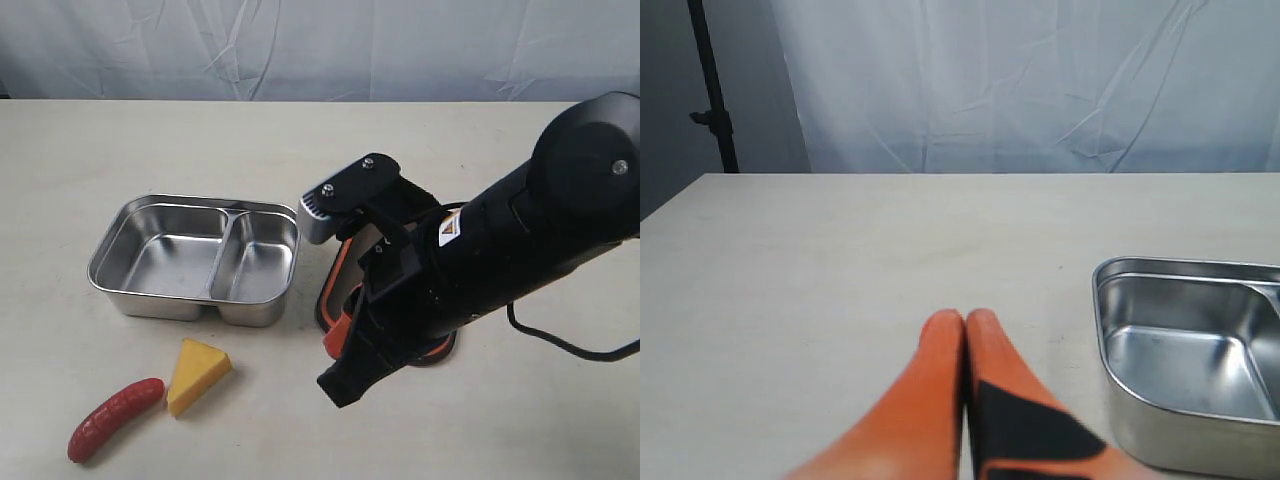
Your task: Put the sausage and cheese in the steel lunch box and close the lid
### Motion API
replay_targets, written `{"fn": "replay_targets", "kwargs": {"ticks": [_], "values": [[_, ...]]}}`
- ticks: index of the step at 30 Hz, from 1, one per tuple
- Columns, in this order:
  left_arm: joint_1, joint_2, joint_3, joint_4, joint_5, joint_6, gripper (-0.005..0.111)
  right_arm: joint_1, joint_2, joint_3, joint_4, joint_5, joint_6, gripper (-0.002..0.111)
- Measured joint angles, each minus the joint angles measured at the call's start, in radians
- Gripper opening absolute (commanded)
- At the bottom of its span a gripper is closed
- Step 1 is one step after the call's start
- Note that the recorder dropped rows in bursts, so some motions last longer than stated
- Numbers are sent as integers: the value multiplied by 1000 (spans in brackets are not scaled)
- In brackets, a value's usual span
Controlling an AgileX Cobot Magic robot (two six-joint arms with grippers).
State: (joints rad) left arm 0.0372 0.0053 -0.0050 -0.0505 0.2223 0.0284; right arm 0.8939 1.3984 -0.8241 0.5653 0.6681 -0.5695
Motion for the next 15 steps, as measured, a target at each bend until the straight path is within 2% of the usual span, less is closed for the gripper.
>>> {"fn": "replay_targets", "kwargs": {"ticks": [2,8,11,15], "values": [[0,0,0,-62,-36,-20,0,0,0,0,18,2,0,-1],[0,0,0,-404,-175,-55,0,0,0,0,28,14,2,-1],[0,0,0,-551,-199,-65,0,0,0,0,30,14,2,-1],[0,0,-17,-658,-199,-71,0,0,0,0,30,14,2,-1]]}}
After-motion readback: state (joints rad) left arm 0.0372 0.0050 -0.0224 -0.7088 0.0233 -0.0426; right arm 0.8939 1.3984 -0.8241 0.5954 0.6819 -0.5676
